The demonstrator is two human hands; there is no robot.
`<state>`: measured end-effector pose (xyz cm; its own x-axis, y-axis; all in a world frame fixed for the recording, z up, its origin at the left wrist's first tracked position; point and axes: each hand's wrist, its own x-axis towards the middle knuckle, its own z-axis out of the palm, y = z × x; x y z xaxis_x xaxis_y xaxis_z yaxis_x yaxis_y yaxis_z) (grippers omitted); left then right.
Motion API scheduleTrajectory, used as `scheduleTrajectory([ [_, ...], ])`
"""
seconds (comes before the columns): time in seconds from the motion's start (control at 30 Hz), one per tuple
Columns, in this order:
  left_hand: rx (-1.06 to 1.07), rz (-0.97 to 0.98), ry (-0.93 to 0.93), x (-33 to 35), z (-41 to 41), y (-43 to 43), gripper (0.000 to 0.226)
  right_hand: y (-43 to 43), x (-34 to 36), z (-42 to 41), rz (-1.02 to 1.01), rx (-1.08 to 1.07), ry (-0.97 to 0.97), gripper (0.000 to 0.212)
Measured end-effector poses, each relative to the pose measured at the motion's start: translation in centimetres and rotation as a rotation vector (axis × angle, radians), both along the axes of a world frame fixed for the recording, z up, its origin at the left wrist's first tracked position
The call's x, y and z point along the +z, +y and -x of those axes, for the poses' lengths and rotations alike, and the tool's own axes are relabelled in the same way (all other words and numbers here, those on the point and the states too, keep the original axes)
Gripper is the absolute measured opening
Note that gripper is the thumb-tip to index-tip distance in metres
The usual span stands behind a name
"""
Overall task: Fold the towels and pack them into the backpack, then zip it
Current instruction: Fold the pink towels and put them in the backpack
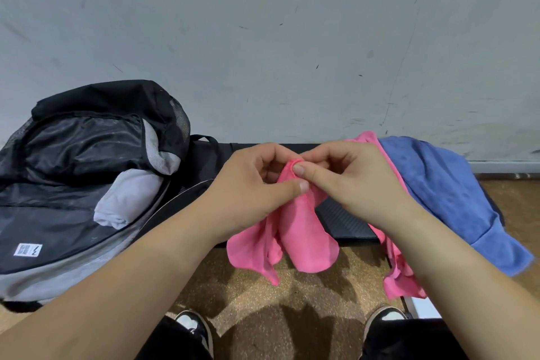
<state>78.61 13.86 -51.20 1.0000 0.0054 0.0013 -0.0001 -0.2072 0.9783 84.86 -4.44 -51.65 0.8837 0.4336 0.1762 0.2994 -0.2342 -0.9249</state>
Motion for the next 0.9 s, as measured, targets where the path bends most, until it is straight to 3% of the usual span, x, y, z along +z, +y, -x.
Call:
scheduleTrajectory([
  [0.1, 0.072, -0.112, -0.03, -0.2, 0.5, -1.0, 0.026, 0.1, 0.4, 1.2, 0.026, -0.07, -0.024, 0.003],
  [0.33, 0.158, -0.132, -0.029, 0.0, 2.9, -3.4, 0.033, -0.5, 1.3, 3.8, 0.122, -0.211, -0.151, 0.007],
  [0.5, 0.193, -0.225, 0.012, 0.8, 3.4, -1.7, 0.032, -0.9, 2.7, 5.1, 0.009, -0.283, -0.233, 0.012],
  [0.67, 0.079, -0.201, 0.079, 0.2, 4.1, -0.3, 0.028, -0.8, 1.7, 4.9, -0.12, -0.257, -0.052, 0.012],
  [0.9, -0.057, -0.165, 0.185, -0.2, 3.8, 1.8, 0.02, -2.1, -0.3, 2.0, -0.112, -0.376, 0.091, 0.014],
])
